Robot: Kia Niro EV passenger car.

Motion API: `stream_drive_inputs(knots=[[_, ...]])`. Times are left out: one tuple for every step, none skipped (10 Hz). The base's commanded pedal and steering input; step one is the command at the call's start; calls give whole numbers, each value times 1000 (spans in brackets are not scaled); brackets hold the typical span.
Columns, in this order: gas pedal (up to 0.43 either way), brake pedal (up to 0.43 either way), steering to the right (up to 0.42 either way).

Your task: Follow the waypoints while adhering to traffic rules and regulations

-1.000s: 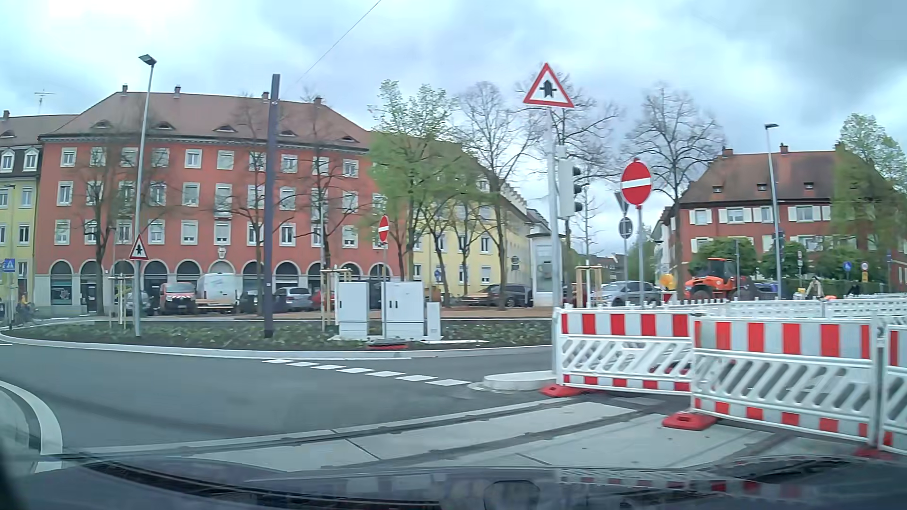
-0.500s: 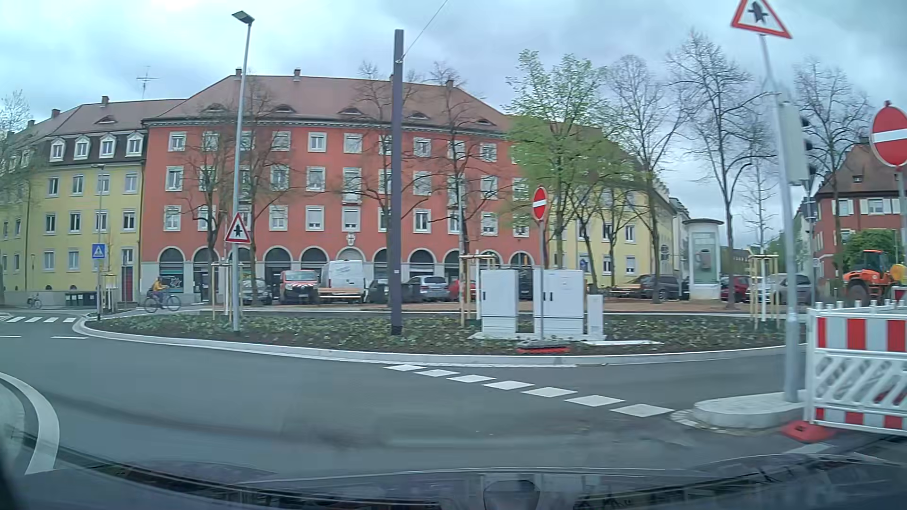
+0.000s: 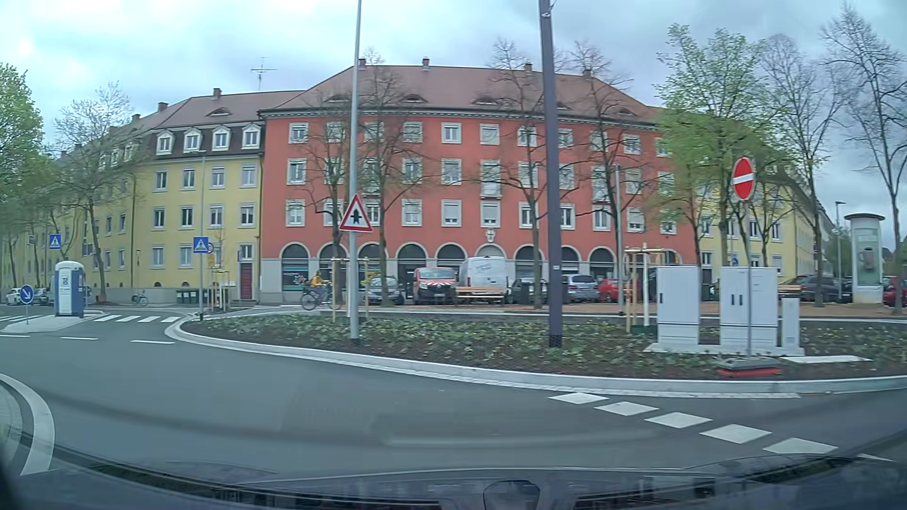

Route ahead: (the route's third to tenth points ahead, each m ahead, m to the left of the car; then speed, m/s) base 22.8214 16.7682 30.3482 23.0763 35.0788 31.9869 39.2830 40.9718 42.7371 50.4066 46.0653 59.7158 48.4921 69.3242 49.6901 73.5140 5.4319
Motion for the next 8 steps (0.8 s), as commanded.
stream_drive_inputs(knots=[[79,0,-381],[67,0,-376],[67,0,-371],[67,0,-367],[67,0,-366],[67,0,-366],[67,0,-367],[67,0,-366]])
